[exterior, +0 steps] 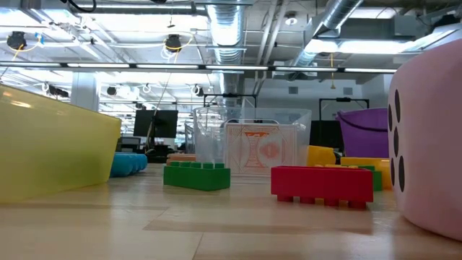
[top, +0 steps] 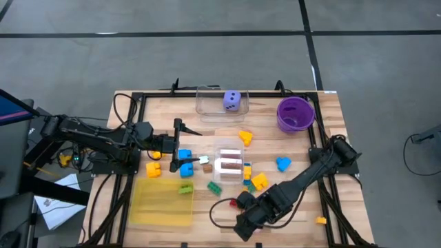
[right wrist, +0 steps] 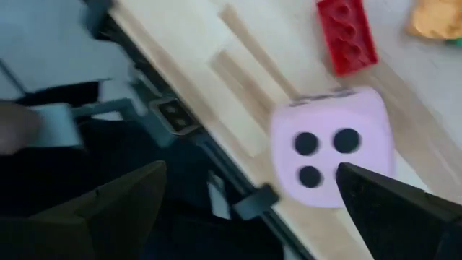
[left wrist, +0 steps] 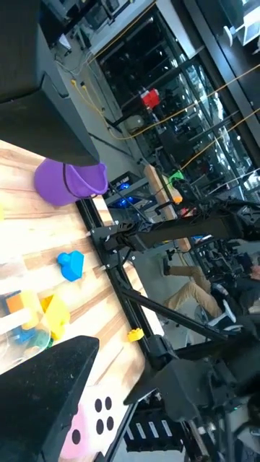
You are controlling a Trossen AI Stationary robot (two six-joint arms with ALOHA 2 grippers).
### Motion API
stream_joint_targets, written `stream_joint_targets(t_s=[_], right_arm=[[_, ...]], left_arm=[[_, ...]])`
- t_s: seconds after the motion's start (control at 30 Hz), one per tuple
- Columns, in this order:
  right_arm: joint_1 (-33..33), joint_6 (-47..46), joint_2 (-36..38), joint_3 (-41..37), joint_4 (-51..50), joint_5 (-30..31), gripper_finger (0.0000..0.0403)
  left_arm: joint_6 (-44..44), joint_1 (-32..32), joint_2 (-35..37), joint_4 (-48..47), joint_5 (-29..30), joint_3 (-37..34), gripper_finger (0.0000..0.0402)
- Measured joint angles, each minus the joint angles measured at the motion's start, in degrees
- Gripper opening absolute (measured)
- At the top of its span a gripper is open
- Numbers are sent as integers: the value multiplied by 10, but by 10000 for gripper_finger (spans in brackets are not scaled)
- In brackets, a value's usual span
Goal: Pick & Place Toys
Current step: Put the pink die into the top transparent bin
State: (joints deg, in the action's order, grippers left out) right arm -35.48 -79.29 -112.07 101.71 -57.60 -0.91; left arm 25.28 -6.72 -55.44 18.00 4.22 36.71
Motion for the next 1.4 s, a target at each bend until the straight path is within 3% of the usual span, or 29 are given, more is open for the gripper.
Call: stream_joint_targets(t_s=[0.5,0.9,1.4], right_arm=[[-37,-27,-53,3,-58,7,400],[-38,22,-82,4,-86,27,400],[-34,43,-84,10,-116,37,400]], left_arm=[[-19,-1,0,-16,0,0,400],[-40,-1,0,-28,-41,0,400],[-47,-1,0,-28,-41,0,400]])
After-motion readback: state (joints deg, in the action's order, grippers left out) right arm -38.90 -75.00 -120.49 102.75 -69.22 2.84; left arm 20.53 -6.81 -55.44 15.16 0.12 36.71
